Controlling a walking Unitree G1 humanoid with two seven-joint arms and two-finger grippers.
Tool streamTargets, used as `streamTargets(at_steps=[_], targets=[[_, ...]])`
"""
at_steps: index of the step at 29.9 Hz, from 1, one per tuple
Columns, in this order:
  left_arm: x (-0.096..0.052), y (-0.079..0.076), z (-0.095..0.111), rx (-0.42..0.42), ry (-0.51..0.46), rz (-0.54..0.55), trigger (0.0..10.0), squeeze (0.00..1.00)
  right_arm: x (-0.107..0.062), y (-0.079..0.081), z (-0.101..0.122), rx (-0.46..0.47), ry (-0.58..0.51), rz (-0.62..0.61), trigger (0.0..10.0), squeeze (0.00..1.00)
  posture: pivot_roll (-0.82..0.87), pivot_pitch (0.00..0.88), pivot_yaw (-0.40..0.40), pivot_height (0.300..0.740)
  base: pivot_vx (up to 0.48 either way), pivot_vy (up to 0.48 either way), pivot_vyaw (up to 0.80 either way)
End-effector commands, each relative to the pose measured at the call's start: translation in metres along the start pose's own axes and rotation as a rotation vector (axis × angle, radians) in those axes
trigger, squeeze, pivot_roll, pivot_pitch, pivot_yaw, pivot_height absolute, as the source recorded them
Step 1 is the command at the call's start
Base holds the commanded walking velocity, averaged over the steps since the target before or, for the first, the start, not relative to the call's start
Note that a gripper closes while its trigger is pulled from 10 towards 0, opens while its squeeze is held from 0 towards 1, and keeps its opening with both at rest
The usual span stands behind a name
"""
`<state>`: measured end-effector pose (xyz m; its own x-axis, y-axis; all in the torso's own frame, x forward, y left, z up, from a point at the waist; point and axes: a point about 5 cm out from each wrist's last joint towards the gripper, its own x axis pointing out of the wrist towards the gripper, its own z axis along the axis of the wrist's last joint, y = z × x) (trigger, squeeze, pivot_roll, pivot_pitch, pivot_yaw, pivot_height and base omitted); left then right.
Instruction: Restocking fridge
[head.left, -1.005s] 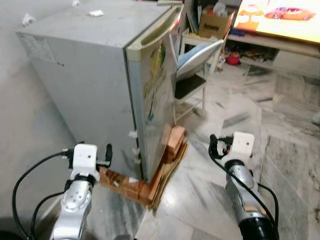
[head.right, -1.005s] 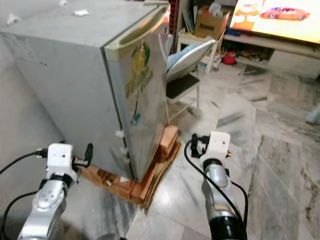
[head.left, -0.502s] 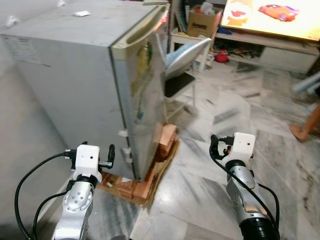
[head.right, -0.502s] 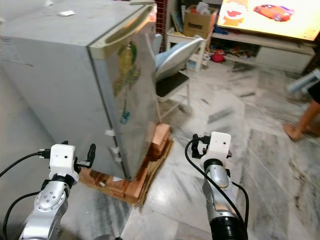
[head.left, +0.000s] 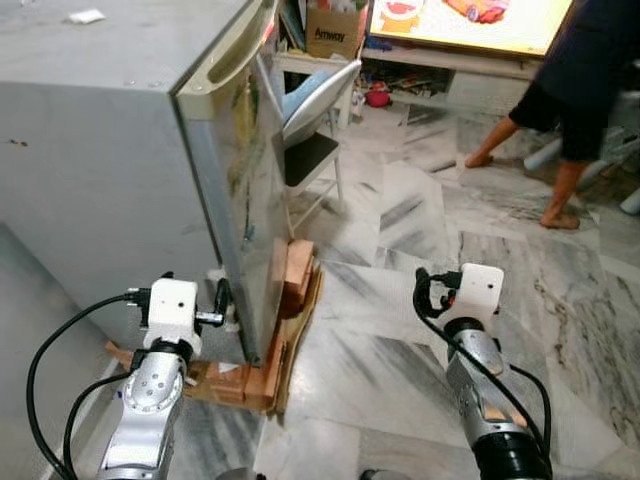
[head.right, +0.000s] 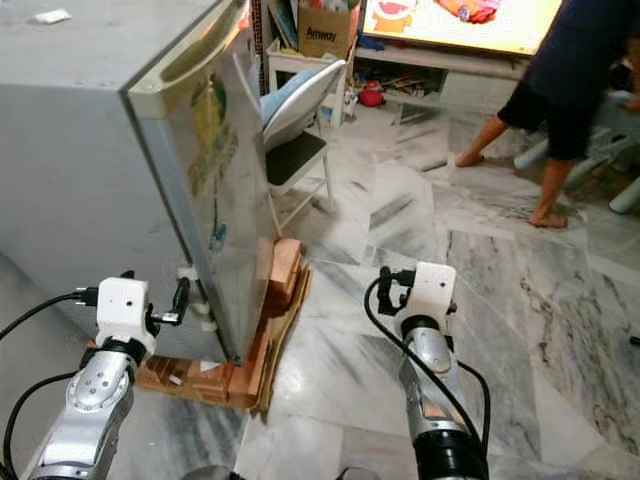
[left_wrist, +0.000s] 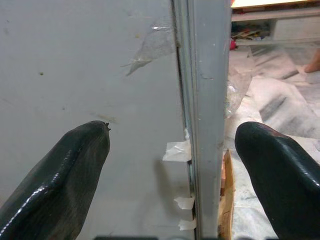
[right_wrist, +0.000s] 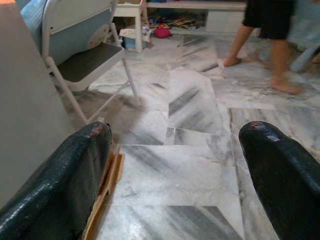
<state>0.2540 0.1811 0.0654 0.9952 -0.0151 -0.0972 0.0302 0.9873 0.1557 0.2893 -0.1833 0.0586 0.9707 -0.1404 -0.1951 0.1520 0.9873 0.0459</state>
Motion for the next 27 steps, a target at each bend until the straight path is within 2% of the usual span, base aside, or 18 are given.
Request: streamTargets(at_steps=[1, 7, 12, 18, 23, 26, 27], targets=[[0.001, -0.004, -0.003, 0.002, 0.018, -0.020, 10.0, 0.00, 0.001, -0.003, 0.003, -0.005, -0.008, -0.015, 10.0, 0.00, 0.03, 0.000, -0.019, 0.740, 0.000, 0.000, 0.00], [0.004, -0.007, -0.005, -0.010, 0.035, -0.052, 10.0, 0.00, 0.000, -0.003, 0.002, -0.006, -0.002, -0.014, 10.0, 0.00, 0.03, 0.000, -0.021, 0.740, 0.000, 0.000, 0.00], [0.015, -0.003, 0.000, 0.001, 0.025, -0.054, 10.0, 0.00, 0.000, -0.003, 0.001, -0.009, 0.014, -0.015, 10.0, 0.00, 0.03, 0.000, -0.023, 0.740, 0.000, 0.000, -0.73], [0.022, 0.001, 0.004, 0.007, 0.013, -0.045, 10.0, 0.00, -0.004, -0.001, -0.001, -0.027, 0.016, 0.002, 10.0, 0.00, 0.02, 0.007, -0.018, 0.740, 0.000, 0.000, 0.00], [0.019, 0.005, 0.007, -0.024, 0.002, -0.008, 10.0, 0.00, -0.007, -0.003, -0.003, -0.030, 0.022, -0.003, 10.0, 0.00, 0.01, 0.016, -0.010, 0.740, 0.000, 0.000, 0.00], [0.015, 0.005, 0.007, -0.020, 0.006, -0.009, 10.0, 0.00, -0.008, -0.005, -0.004, -0.031, 0.027, -0.006, 10.0, 0.00, 0.01, 0.020, -0.009, 0.740, 0.000, 0.352, 0.00], [0.009, 0.006, 0.007, -0.019, 0.003, -0.009, 10.0, 0.00, -0.010, -0.005, -0.006, -0.031, 0.031, -0.008, 10.0, 0.00, 0.01, 0.025, -0.008, 0.740, 0.000, 0.469, 0.00]])
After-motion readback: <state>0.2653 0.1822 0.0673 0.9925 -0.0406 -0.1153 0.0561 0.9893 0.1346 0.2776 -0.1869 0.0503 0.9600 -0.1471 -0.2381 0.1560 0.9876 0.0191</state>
